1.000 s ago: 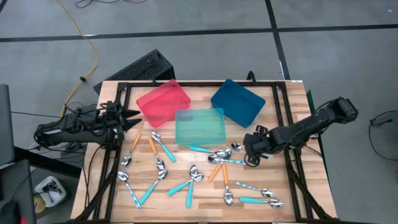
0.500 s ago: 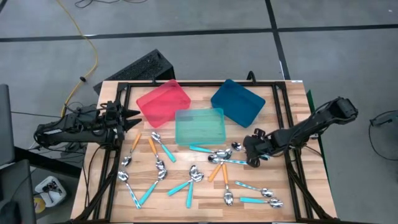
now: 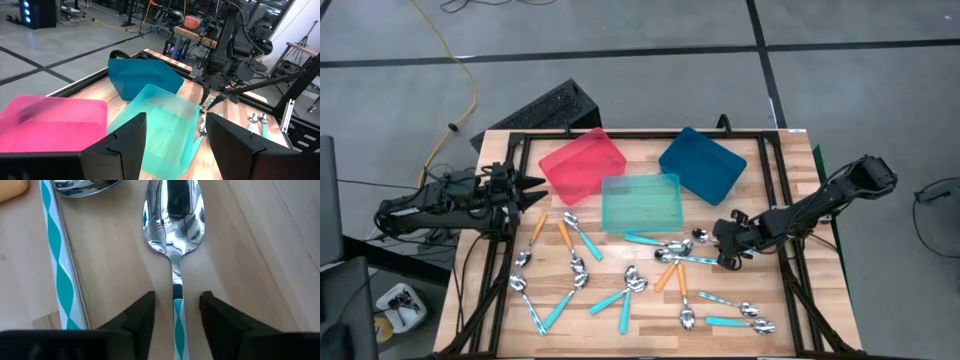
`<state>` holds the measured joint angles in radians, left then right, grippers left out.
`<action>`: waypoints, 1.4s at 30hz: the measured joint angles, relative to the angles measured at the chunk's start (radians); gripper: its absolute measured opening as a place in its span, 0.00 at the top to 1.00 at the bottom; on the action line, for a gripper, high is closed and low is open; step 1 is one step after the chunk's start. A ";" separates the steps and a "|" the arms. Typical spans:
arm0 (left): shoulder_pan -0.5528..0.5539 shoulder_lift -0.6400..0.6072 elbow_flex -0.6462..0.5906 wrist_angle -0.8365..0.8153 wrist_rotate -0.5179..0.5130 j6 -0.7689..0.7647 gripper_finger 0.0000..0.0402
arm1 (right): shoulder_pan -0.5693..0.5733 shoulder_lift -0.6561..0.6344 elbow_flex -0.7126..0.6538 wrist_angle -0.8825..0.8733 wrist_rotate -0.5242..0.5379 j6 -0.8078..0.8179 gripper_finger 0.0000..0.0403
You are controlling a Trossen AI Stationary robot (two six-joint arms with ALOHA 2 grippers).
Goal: Sort silverware by color (type)
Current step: Put the patterned blue spoon into the blue bin
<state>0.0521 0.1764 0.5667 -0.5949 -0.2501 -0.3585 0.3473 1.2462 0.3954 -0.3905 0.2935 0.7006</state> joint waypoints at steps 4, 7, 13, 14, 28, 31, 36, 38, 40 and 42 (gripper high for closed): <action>0.000 0.000 0.000 0.000 0.000 -0.001 0.53 | 0.000 0.000 0.000 -0.009 -0.001 0.010 0.71; 0.000 0.000 0.000 -0.001 0.000 -0.001 0.53 | 0.000 0.000 0.000 -0.012 -0.002 0.010 0.78; 0.000 0.000 0.000 -0.001 0.000 -0.001 0.53 | -0.001 0.001 0.000 -0.014 -0.012 0.010 0.87; 0.000 0.000 0.000 -0.001 0.000 -0.001 0.53 | -0.001 0.001 0.000 -0.013 -0.014 0.009 0.87; 0.000 0.000 0.000 -0.002 -0.001 0.010 0.53 | -0.001 -0.003 0.038 -0.020 -0.017 0.030 0.88; 0.000 0.000 0.000 0.001 -0.031 0.010 0.53 | -0.001 -0.004 0.038 -0.018 -0.018 0.080 0.88; 0.000 0.000 0.000 0.023 -0.174 -0.075 0.53 | -0.002 -0.004 0.039 -0.017 -0.022 0.093 0.88; 0.000 0.000 0.000 0.022 -0.204 -0.077 0.53 | -0.003 -0.004 0.039 -0.016 -0.023 0.096 0.88; 0.000 0.000 0.000 0.015 -0.209 -0.066 0.53 | 0.001 -0.004 0.039 -0.016 -0.019 0.096 0.88; 0.000 0.000 0.000 -0.018 -0.209 -0.025 0.53 | 0.011 -0.002 0.039 -0.017 0.012 0.096 0.88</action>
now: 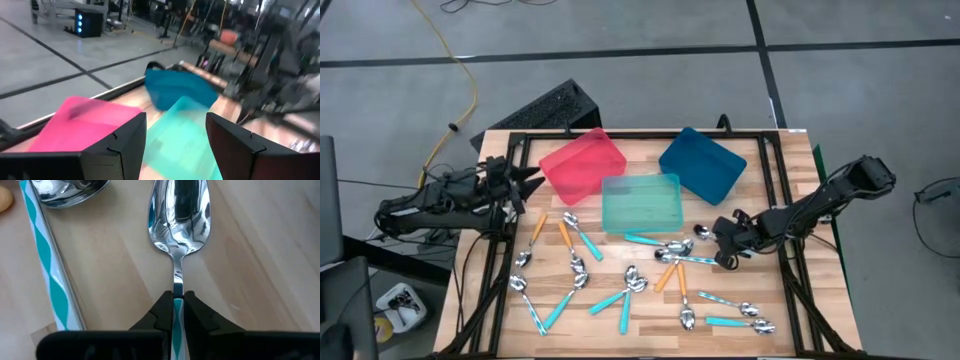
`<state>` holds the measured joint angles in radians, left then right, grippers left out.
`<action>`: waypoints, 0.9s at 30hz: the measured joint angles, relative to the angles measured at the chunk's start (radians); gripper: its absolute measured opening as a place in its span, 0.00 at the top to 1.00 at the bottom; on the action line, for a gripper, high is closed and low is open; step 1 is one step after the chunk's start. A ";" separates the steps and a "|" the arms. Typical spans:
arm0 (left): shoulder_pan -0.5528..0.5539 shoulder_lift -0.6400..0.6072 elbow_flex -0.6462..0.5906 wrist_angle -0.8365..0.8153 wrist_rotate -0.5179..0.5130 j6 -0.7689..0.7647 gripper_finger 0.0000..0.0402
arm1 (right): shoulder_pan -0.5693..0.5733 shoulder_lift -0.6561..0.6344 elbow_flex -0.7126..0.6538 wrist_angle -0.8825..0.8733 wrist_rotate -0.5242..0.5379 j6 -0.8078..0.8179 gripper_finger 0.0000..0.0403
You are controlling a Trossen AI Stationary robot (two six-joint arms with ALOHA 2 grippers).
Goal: Sort silverware by color (type)
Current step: Put the patterned blue spoon into the blue bin
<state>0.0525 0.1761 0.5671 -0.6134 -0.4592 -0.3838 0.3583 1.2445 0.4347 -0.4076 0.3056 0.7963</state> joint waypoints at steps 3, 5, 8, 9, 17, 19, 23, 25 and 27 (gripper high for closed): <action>0.000 0.000 0.000 -0.047 -0.002 0.057 0.53 | 0.015 0.001 0.000 -0.007 0.070 0.027 0.88; 0.000 0.000 -0.014 -0.021 -0.031 0.079 0.53 | 0.026 0.001 -0.001 0.006 0.123 0.087 0.88; 0.000 0.002 -0.017 0.010 -0.082 0.062 0.53 | 0.034 0.001 0.017 0.046 0.129 0.091 0.88; 0.000 0.003 -0.016 0.006 -0.078 0.062 0.53 | 0.035 0.001 0.030 0.047 0.130 0.082 0.88; 0.000 0.007 -0.018 -0.016 0.034 0.067 0.53 | 0.026 0.000 0.169 -0.013 0.144 0.012 0.88; 0.000 0.006 -0.018 -0.020 0.034 0.058 0.53 | 0.024 0.000 0.248 -0.097 0.146 -0.022 0.88; 0.000 0.006 -0.018 -0.025 0.035 0.043 0.53 | 0.003 0.000 0.424 -0.262 0.226 -0.137 0.88; 0.000 0.006 -0.018 -0.025 0.035 0.042 0.53 | -0.025 0.000 0.508 -0.341 0.283 -0.209 0.88; 0.000 0.006 -0.018 -0.025 0.035 0.041 0.53 | -0.073 0.000 0.590 -0.411 0.325 -0.280 0.88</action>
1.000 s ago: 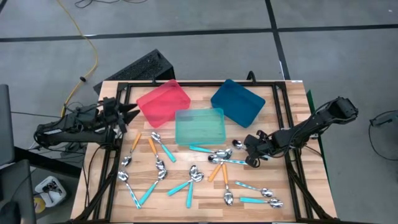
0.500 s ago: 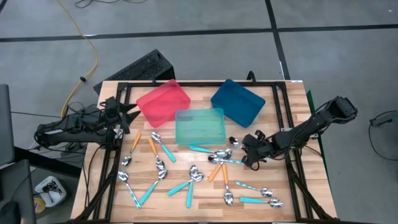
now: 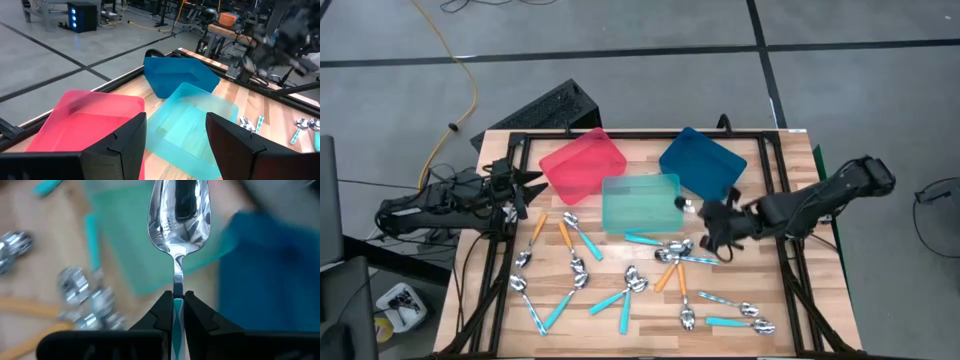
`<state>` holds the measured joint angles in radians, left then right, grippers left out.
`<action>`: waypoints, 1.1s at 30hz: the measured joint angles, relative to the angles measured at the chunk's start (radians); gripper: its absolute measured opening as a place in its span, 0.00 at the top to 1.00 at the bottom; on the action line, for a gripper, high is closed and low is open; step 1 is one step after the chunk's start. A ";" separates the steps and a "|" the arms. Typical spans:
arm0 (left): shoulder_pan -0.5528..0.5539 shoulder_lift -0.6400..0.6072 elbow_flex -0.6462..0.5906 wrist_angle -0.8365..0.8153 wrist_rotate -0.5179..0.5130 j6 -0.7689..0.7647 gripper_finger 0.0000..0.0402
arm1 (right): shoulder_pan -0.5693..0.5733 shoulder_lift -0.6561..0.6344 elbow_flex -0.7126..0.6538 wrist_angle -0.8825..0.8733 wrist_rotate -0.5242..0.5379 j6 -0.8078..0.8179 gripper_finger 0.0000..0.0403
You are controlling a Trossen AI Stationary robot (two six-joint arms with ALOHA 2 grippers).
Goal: Sort silverware by color (type)
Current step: Put the patterned blue spoon into the blue bin
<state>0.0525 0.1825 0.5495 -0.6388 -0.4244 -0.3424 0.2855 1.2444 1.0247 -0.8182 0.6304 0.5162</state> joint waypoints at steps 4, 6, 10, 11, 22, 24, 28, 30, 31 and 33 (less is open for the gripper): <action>0.000 0.000 0.000 0.000 -0.001 -0.001 0.53 | -0.149 -0.002 0.105 -0.038 0.013 -0.188 0.88; 0.000 0.000 0.000 0.001 -0.005 -0.001 0.53 | -0.247 -0.010 0.124 -0.022 -0.023 -0.305 0.88; 0.000 0.000 0.000 0.001 -0.007 -0.002 0.53 | -0.485 -0.031 0.125 0.045 -0.208 -0.467 0.88; 0.000 0.000 0.000 0.001 -0.007 -0.002 0.53 | -0.546 -0.035 0.121 0.058 -0.258 -0.497 0.88; 0.000 0.000 0.000 0.001 -0.007 -0.002 0.53 | -0.907 -0.026 -0.007 0.249 -0.605 -0.629 0.88; 0.000 0.000 0.000 0.001 -0.007 -0.002 0.53 | -0.936 -0.025 -0.059 0.277 -0.610 -0.641 0.88; 0.000 0.000 0.000 0.001 -0.008 -0.002 0.53 | -0.980 -0.025 -0.146 0.364 -0.650 -0.652 0.88; 0.000 0.000 0.000 0.001 -0.008 -0.002 0.53 | -0.998 -0.025 -0.188 0.442 -0.684 -0.643 0.88; 0.000 0.000 0.000 0.001 -0.008 -0.002 0.53 | -1.003 -0.025 -0.208 0.473 -0.693 -0.639 0.88; 0.000 0.000 0.000 0.001 -0.008 -0.002 0.53 | -1.009 -0.025 -0.245 0.528 -0.695 -0.633 0.88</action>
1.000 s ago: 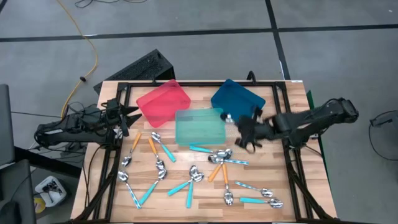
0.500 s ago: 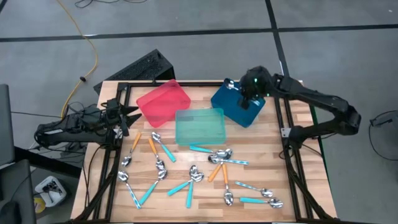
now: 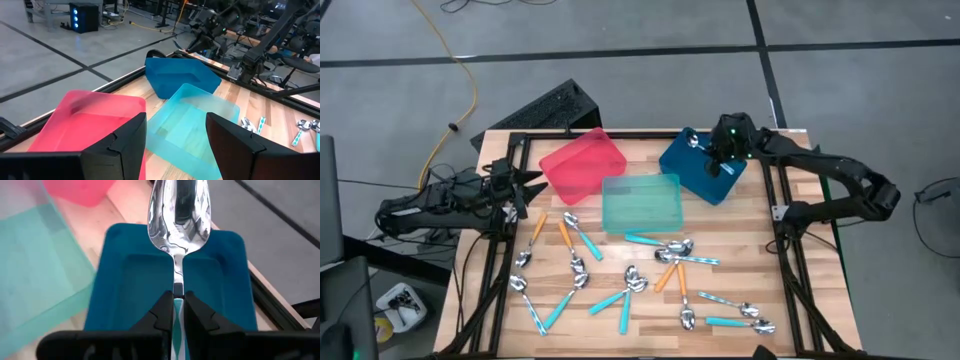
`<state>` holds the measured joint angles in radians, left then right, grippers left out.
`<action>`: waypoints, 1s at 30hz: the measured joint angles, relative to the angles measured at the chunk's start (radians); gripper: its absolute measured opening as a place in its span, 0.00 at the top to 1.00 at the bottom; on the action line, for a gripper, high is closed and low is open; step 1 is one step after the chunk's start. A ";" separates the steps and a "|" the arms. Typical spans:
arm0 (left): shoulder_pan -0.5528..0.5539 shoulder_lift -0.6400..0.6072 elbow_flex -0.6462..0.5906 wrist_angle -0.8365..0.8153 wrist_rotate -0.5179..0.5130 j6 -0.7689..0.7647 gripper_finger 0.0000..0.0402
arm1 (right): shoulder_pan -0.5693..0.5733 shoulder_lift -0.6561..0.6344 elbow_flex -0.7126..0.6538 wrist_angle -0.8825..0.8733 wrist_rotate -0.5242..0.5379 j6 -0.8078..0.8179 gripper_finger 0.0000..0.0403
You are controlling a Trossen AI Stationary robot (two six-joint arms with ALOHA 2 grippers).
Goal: Sort silverware by color (type)
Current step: Put the patterned blue spoon into the blue bin
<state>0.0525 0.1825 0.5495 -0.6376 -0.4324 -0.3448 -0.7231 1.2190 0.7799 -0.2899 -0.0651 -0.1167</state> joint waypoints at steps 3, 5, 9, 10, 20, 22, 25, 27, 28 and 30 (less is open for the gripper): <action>0.000 0.000 0.000 0.000 -0.001 -0.007 0.53 | 0.000 0.000 -0.039 0.063 0.000 0.004 0.88; 0.000 0.000 0.000 0.000 -0.001 -0.007 0.53 | 0.001 0.016 -0.050 0.096 0.002 0.014 0.88; 0.000 0.000 0.000 0.000 -0.003 -0.007 0.53 | 0.003 0.089 -0.052 0.133 0.002 0.048 0.88; 0.000 0.000 0.000 0.000 -0.003 -0.007 0.53 | 0.005 0.113 -0.050 0.143 0.002 0.058 0.88; 0.000 0.000 0.000 0.000 -0.006 -0.008 0.53 | 0.028 0.314 0.163 -0.109 0.002 0.081 0.88; 0.000 0.000 0.000 0.000 -0.006 -0.007 0.53 | 0.042 0.340 0.203 -0.145 0.002 0.094 0.88; 0.000 0.000 0.000 0.000 -0.006 -0.007 0.53 | 0.065 0.357 0.214 -0.190 -0.003 0.111 0.88; 0.000 0.000 0.000 0.000 -0.005 -0.007 0.53 | 0.078 0.360 0.209 -0.223 -0.005 0.118 0.88; 0.000 0.000 0.000 0.000 -0.005 -0.007 0.53 | 0.083 0.358 0.206 -0.234 -0.005 0.122 0.88; 0.000 0.000 0.000 -0.001 -0.005 -0.007 0.53 | 0.085 0.352 0.194 -0.249 -0.008 0.136 0.88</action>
<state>0.0525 0.1825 0.5495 -0.6384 -0.4374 -0.3519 -0.6384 1.5713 0.9738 -0.5393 -0.0734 0.0191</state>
